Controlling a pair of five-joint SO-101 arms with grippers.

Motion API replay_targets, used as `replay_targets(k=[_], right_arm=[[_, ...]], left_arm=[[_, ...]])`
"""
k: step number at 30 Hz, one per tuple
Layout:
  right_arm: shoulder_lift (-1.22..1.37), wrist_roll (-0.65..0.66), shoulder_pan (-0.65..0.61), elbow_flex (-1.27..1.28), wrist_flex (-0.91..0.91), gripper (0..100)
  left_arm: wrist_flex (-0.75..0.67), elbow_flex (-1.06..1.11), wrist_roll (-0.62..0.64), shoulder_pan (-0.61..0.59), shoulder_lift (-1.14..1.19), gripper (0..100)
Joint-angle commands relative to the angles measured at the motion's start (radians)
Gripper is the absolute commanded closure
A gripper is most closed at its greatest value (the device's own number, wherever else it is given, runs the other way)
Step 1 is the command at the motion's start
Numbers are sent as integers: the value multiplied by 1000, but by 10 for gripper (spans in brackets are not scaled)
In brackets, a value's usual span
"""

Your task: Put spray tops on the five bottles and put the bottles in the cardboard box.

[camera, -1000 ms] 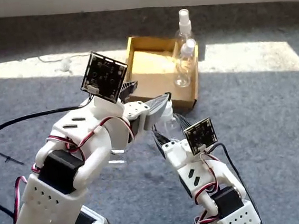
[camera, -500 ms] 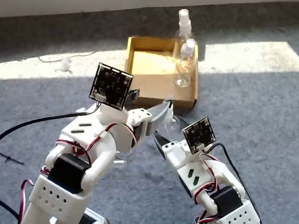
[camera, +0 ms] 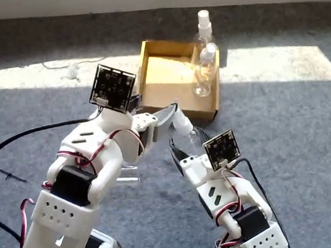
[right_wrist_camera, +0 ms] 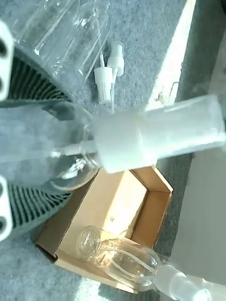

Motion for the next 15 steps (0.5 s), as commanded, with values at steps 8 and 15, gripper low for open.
replay_targets(k=[8,15], right_arm=[[-19,-6,12,-67,-5,995],[-19,-5,12,-67,-5,995]], left_arm=[[-8,-1,-69,122,2,755],[-6,-1,-69,189,2,755]])
